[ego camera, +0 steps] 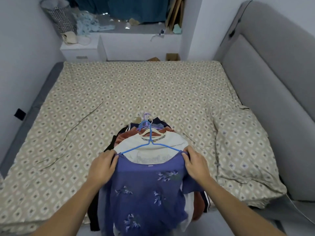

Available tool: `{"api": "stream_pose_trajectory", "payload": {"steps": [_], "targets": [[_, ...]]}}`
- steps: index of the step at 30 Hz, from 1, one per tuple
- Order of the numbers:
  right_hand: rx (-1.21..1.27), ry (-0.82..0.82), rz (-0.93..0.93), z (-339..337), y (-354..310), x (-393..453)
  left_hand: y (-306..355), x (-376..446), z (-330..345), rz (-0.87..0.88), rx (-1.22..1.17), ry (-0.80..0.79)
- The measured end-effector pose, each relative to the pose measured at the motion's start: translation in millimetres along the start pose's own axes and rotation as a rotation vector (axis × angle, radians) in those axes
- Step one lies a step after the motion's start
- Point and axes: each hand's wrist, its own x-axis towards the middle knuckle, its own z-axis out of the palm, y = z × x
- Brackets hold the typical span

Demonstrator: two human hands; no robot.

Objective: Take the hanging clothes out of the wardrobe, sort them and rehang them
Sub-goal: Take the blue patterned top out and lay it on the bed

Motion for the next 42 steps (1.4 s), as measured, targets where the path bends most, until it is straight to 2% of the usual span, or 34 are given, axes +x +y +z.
{"api": "stream_pose_trajectory", "payload": {"steps": [4,11,17,21,26,33,42], "targets": [[-0.029,-0.086,0.037,25,27,71,-10,58,37,-0.049,0.087,-0.062],[-0.042,-0.188,0.095,78,65,167,-25,141,101,-0.173,0.106,-0.135],[-0.026,-0.227,0.108,101,80,205,-41,159,129,-0.211,0.101,-0.138],[0.010,-0.196,0.027,94,64,204,-42,143,112,-0.185,0.069,-0.127],[0.054,-0.127,-0.106,66,13,200,-39,124,52,-0.232,0.020,-0.005],[-0.068,-0.151,-0.387,66,-94,192,-34,67,-46,-0.264,0.084,0.178],[0.061,-0.327,-0.891,91,-290,124,-37,-100,-152,-0.585,0.165,0.476]]}}
